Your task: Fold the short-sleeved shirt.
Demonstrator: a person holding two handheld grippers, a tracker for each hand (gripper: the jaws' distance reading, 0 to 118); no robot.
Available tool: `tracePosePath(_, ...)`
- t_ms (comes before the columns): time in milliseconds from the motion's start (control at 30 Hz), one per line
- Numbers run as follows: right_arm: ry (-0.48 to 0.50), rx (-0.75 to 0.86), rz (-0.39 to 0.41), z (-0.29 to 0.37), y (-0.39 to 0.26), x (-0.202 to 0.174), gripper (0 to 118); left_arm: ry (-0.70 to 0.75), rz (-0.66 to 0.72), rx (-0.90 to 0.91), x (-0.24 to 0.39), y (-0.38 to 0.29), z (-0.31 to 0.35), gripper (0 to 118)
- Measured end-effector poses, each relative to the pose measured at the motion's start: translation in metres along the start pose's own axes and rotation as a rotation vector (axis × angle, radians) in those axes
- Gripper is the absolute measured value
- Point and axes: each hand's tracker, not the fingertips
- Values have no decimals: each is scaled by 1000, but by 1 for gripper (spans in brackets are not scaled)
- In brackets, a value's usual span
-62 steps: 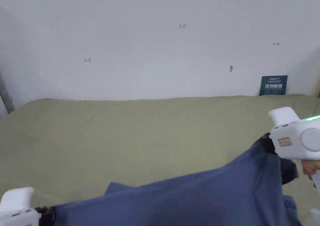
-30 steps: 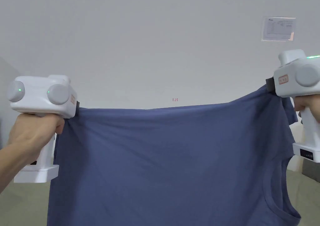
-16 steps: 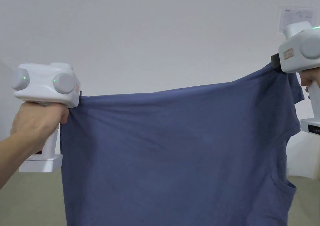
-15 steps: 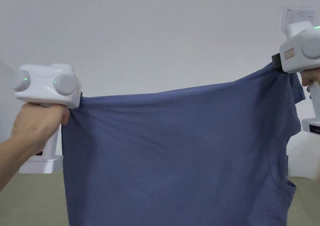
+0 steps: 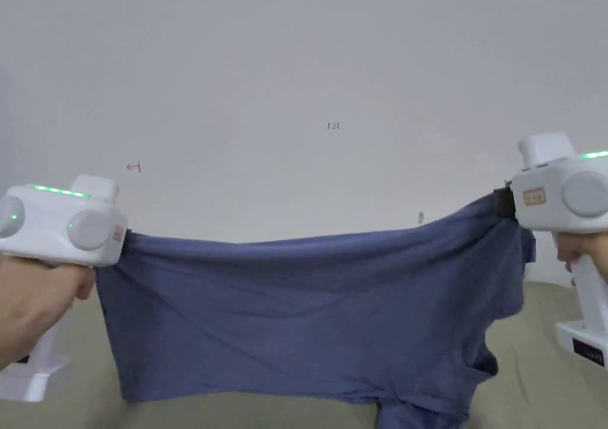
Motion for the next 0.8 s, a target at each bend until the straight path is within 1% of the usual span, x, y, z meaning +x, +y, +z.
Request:
tracePosePath(33,4,-32,-34,7,-25,-3,1,-11,-3,-17,-1,-17,-5,2)
tracePosePath(100,74,-59,-104,14,-68,-9,1,-26,2,-34,-5,-48,-6,2)
tracePosePath(133,69,-99,-109,21,-91,-14,1,-27,-2,-53,-8,-65,-6,2)
tracePosePath(167,114,-99,-157,30,-114,-13,1,-34,12,-59,-12,-81,-2,2)
tracePosePath(200,110,-135,-155,37,-133,-17,1,-64,-2,-90,-15,-95,1,2)
tracePosePath(233,132,-162,-143,48,-155,-20,1,-79,-16,-98,-21,-111,9,2)
tracePosePath(267,128,-166,-150,60,-177,-23,1,-76,-20,-103,-24,-128,18,2)
tracePosePath(300,145,-198,-156,69,-196,-21,1,-84,-14,-115,-28,-142,26,2)
tracePosePath(367,145,-215,-149,97,-231,-22,1,-119,23,-142,-41,-173,47,2)
tracePosePath(400,146,-215,-161,111,-245,-22,1,-115,20,-143,-44,-188,56,2)
tracePosePath(433,168,-249,-174,130,-260,-21,1,-117,11,-165,-46,-204,67,2)
tracePosePath(500,148,-247,-193,162,-287,-21,1,-128,13,-176,-54,-235,89,2)
tracePosePath(567,157,-269,-205,195,-314,-22,1,-149,49,-206,-60,-263,108,2)
tracePosePath(600,151,-287,-216,208,-327,-23,1,-146,37,-207,-61,-277,117,2)
tracePosePath(667,168,-309,-247,234,-351,-22,1,-137,-4,-229,-65,-299,137,2)
tracePosePath(700,165,-313,-240,247,-361,-24,1,-136,3,-236,-67,-308,145,2)
tracePosePath(800,158,-331,-272,273,-382,-21,1,-138,18,-242,-73,-330,175,2)
